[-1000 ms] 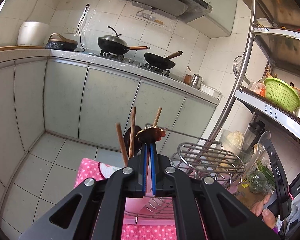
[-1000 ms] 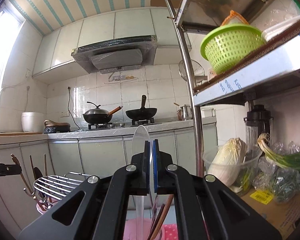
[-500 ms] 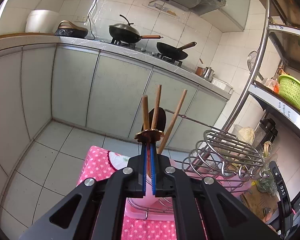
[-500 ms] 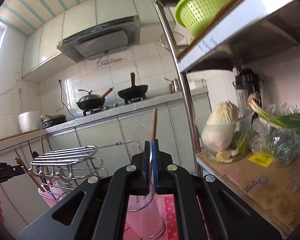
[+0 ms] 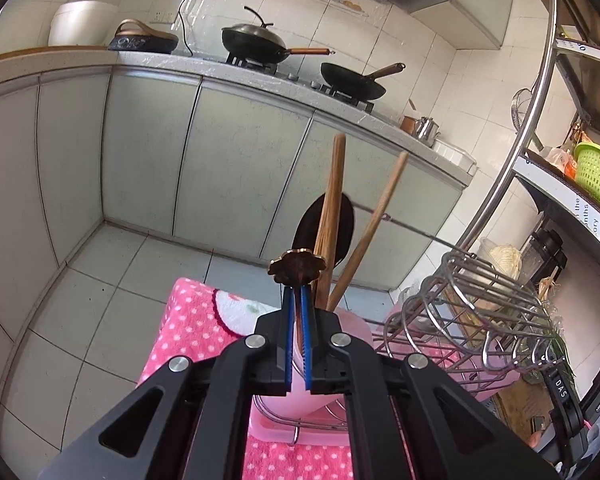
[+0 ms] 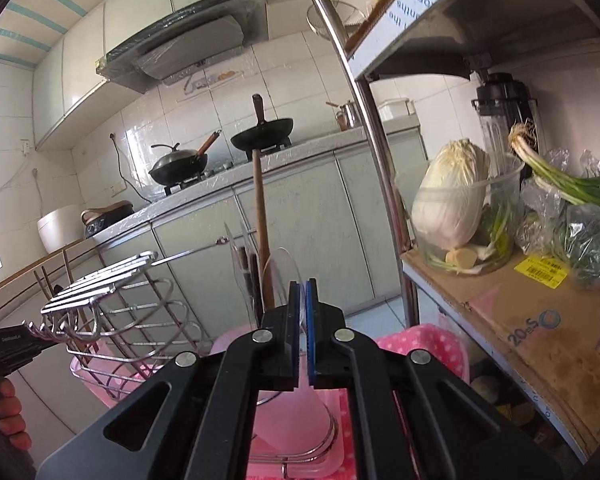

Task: Organize utensils
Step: 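Lift the gold spoon with the left tool while the right tool carries the clear spoon over the cup, then open the left tool to drop the gold spoon in the cup while the right tool drops the clear spoon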

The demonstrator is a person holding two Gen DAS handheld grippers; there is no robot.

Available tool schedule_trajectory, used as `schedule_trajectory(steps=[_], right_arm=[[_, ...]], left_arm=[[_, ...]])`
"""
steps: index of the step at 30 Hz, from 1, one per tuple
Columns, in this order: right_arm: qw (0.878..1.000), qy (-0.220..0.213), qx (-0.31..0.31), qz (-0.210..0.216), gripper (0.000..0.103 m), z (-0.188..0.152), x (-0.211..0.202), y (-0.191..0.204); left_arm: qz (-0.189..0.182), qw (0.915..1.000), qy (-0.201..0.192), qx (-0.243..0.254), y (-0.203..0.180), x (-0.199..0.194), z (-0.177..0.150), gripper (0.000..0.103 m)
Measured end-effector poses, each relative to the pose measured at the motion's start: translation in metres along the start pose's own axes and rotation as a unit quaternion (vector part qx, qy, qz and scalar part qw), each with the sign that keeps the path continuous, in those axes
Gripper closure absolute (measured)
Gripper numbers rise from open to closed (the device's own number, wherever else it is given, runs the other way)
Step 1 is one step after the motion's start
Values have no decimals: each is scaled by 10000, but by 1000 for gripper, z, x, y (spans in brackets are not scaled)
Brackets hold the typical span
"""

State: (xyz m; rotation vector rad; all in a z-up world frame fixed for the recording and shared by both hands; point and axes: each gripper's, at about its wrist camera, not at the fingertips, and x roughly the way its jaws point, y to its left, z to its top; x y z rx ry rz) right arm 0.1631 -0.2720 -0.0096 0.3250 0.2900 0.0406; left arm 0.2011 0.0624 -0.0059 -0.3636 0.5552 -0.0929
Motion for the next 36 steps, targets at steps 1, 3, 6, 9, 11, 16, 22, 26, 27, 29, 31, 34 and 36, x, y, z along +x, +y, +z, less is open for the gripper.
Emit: schedule_trajectory(steps=[1, 3, 6, 9, 11, 16, 22, 26, 27, 29, 31, 34, 36], right_arm=[[10000, 20, -41, -7, 100, 0, 0, 1], [10000, 80, -59, 2, 100, 0, -1, 2], [9999, 146, -15, 51, 100, -1, -2, 1], [9996, 264, -43, 70, 97, -1, -2, 3], [9991, 424, -32, 78, 86, -2, 0, 3], [9983, 518, 170, 187, 61, -3, -3, -3], [9983, 536, 88, 205, 60, -5, -17, -2], [9978, 569, 149, 311, 60, -12, -33, -2], [9975, 599, 171, 330, 59, -15, -36, -1], [9965, 714, 214, 387, 54, -20, -41, 0], [9953, 806, 222, 484, 51, -25, -46, 3], [9939, 946, 138, 549, 50, -31, -53, 8], [9934, 998, 59, 570, 48, -34, -60, 13]], left_arm=[[6, 10000, 21, -3, 0, 1, -2, 100], [49, 10000, 10, 27, -2, 0, -4, 100], [154, 9998, -65, 109, -5, -4, -7, 99], [291, 9993, -133, 185, -7, -7, -9, 96], [298, 9994, -78, 128, -5, -9, -10, 84], [200, 9997, -98, -122, 4, -18, -11, 64], [198, 9996, -152, -96, 3, -30, -15, 56], [165, 9998, -127, -66, -2, -39, -21, 53], [139, 9998, -136, -87, -2, -42, -23, 53], [67, 9998, -158, -126, -4, -48, -29, 48], [34, 9998, -161, -94, -7, -54, -34, 44], [32, 9998, -206, -14, -11, -64, -40, 43], [-50, 9998, -200, -2, -14, -71, -44, 39]])
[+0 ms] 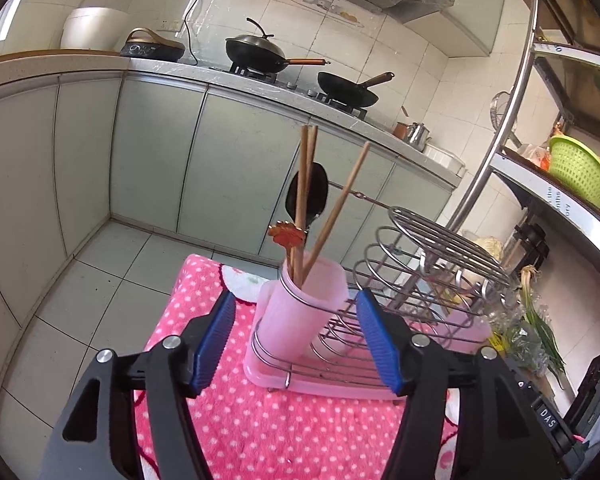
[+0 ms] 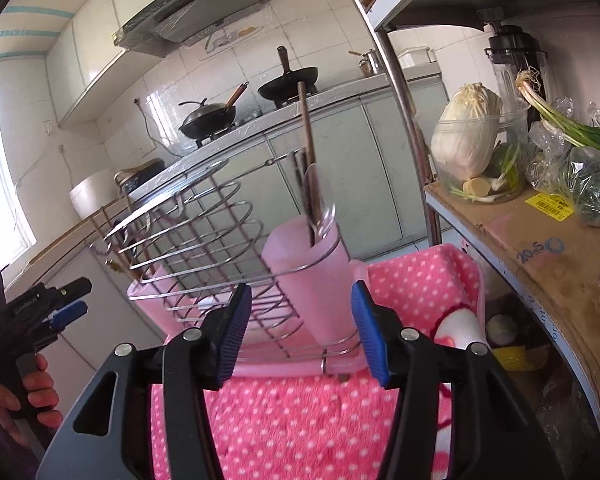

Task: Organize utensils

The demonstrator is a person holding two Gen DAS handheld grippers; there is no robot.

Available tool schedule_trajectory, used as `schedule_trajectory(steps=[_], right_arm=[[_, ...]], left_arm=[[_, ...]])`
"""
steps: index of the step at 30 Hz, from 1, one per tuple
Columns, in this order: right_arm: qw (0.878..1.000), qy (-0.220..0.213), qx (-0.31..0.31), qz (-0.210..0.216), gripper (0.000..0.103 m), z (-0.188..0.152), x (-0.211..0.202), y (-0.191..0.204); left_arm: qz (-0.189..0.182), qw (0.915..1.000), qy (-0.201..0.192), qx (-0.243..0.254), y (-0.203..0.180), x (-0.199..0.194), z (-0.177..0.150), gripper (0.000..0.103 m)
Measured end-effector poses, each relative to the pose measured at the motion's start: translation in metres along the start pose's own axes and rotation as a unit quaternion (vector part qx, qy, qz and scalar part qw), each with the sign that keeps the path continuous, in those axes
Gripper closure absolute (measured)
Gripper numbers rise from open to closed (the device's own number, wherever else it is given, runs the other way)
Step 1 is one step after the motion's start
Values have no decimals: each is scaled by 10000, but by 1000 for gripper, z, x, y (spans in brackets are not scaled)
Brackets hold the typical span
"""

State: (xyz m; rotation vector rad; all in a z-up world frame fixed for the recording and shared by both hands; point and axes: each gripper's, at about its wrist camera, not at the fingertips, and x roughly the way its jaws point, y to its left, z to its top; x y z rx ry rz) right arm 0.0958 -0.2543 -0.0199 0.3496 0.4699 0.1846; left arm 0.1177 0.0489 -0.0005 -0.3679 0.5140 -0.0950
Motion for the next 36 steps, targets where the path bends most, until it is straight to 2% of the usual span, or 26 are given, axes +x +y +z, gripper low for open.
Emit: schedule_trajectory(steps=[3, 9, 15, 22, 25, 36], right_arm=[[10000, 38, -76, 10, 41, -6, -8, 6], [9999, 29, -88, 65, 32, -15, -23, 17], [9993, 51, -361, -44, 31, -22, -36, 35], [9985, 48, -538, -101, 27, -29, -48, 52], [9972, -8, -712, -220, 27, -29, -53, 61], [9921, -176, -1096, -584, 25, -27, -63, 76]], left_arm=[[-26, 10000, 43, 74, -3, -9, -6, 37], [215, 9989, 241, 338, -12, -19, -20, 36], [217, 9984, 351, 387, -15, -32, -33, 36], [281, 9975, 248, 595, -28, -50, -42, 36], [419, 9957, 162, 816, -38, -56, -46, 36], [524, 9930, -58, 1059, -56, -74, -49, 37]])
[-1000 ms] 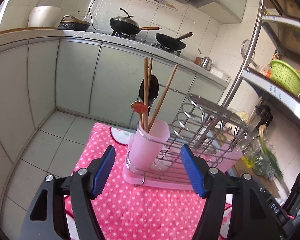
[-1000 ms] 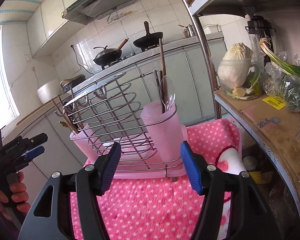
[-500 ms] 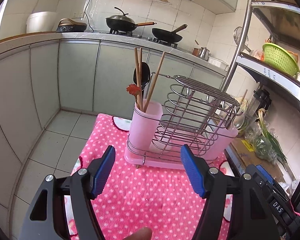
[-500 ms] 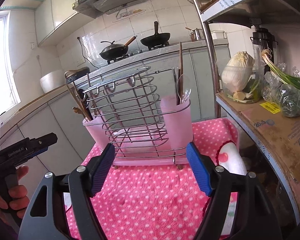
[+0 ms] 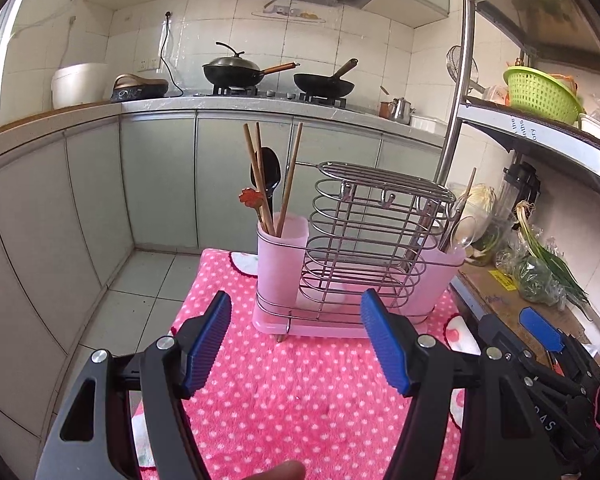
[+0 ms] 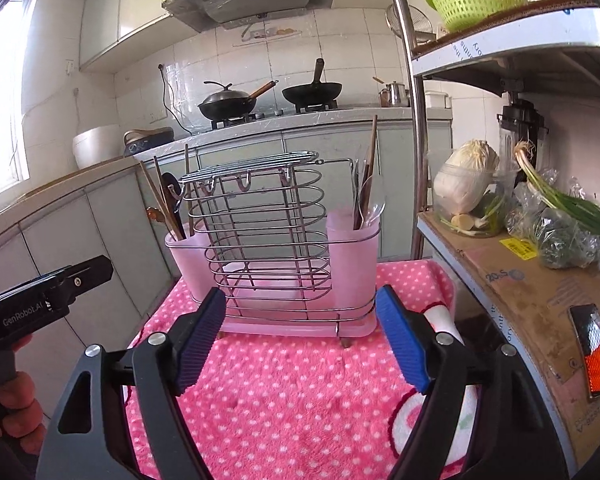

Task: Organize utensils

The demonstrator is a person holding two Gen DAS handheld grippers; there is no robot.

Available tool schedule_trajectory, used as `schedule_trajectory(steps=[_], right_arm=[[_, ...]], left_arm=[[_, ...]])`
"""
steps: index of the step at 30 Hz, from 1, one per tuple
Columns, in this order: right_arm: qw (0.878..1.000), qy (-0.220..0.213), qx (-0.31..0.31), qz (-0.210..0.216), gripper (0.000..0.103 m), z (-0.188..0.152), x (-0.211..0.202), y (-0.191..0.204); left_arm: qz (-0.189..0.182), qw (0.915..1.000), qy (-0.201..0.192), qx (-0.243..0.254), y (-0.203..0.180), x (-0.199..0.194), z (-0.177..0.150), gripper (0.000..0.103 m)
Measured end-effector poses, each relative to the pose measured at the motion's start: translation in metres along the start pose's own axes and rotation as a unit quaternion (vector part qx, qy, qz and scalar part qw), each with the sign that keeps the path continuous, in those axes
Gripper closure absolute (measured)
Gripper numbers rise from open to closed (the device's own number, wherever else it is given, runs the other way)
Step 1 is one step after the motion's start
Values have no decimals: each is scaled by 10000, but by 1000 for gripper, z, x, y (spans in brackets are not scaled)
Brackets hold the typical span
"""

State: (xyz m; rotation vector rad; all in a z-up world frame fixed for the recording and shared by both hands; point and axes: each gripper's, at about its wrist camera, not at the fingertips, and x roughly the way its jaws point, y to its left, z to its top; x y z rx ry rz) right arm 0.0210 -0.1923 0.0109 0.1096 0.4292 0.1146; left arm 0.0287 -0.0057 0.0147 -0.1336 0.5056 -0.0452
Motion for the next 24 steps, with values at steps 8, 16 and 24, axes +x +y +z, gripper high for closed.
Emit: schedule_trajectory(steps=[8, 16, 24], right_arm=[[9999, -35, -101, -87, 25, 3, -5, 4], [9997, -97, -162, -163, 25, 6, -8, 6], [9993, -129, -231, -249, 25, 5, -9, 10]], left_arm=[[9, 10000, -14, 33, -4, -6, 0, 37], [-55, 10000, -41, 37, -6, -9, 1, 37], [-68, 10000, -41, 41, -7, -10, 0, 37]])
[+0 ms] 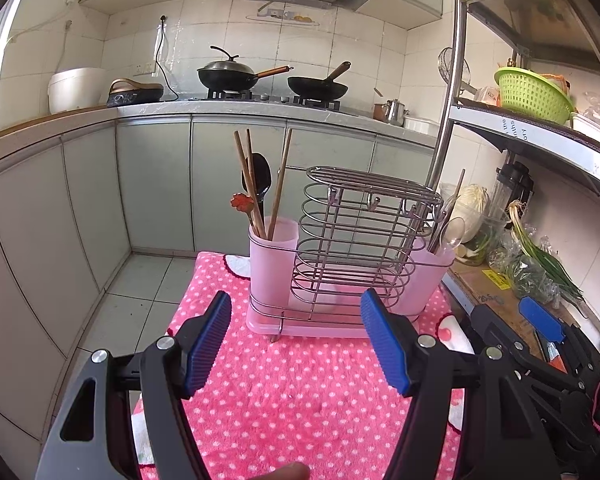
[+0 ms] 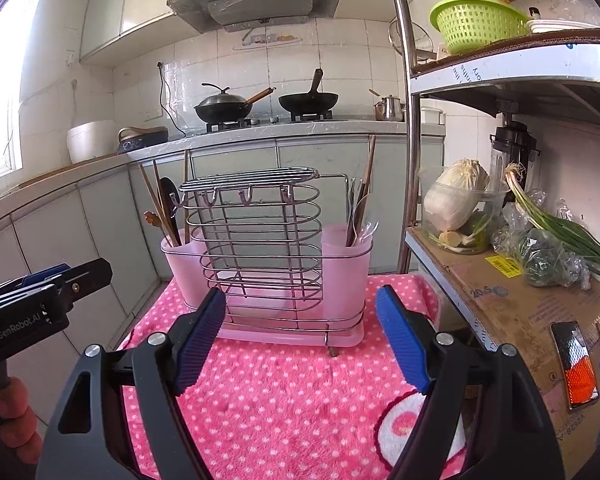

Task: Organize utensils

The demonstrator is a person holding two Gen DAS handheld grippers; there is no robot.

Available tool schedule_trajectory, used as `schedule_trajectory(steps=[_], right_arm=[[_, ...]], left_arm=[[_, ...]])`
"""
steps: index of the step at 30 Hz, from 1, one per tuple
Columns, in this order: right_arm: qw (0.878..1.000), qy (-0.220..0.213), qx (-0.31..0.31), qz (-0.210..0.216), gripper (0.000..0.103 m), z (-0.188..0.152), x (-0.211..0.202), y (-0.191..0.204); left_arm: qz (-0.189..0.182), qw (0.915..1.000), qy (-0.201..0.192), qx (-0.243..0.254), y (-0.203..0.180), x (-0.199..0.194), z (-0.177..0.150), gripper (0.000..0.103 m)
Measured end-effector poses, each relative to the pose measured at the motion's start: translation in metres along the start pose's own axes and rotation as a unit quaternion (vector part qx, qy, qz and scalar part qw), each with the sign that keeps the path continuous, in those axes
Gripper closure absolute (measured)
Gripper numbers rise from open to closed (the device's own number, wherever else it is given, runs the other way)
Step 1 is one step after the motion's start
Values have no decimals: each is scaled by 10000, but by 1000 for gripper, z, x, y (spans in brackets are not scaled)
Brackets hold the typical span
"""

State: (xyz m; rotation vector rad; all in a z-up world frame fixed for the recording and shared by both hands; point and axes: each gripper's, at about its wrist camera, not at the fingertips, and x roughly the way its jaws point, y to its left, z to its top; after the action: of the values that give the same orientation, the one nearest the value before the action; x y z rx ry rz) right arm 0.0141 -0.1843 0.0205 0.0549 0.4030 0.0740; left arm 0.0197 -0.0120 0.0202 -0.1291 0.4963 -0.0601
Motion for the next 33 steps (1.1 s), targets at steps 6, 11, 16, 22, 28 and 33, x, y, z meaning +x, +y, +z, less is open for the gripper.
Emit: schedule_trajectory(steps=[6, 11, 16, 22, 28, 33], right_arm=[[9999, -73, -38, -66, 25, 1, -3, 1], [9999, -100, -59, -112, 25, 1, -4, 1], [9999, -76, -53, -139, 25, 1, -2, 1], [9998, -31, -101, -148, 25, -2, 0, 3], [9998, 31, -130, -155, 25, -4, 4, 4], [9998, 60, -125, -158, 25, -5, 6, 3]], left_arm=[[-7, 10000, 3, 23, -2, 1, -3, 37], [2, 10000, -1, 62, -3, 1, -4, 37], [15, 9999, 8, 120, -6, 3, -5, 37], [55, 9999, 12, 141, -7, 4, -7, 37], [66, 9999, 31, 148, -5, 6, -8, 37], [74, 9998, 67, 164, -5, 8, -9, 37]])
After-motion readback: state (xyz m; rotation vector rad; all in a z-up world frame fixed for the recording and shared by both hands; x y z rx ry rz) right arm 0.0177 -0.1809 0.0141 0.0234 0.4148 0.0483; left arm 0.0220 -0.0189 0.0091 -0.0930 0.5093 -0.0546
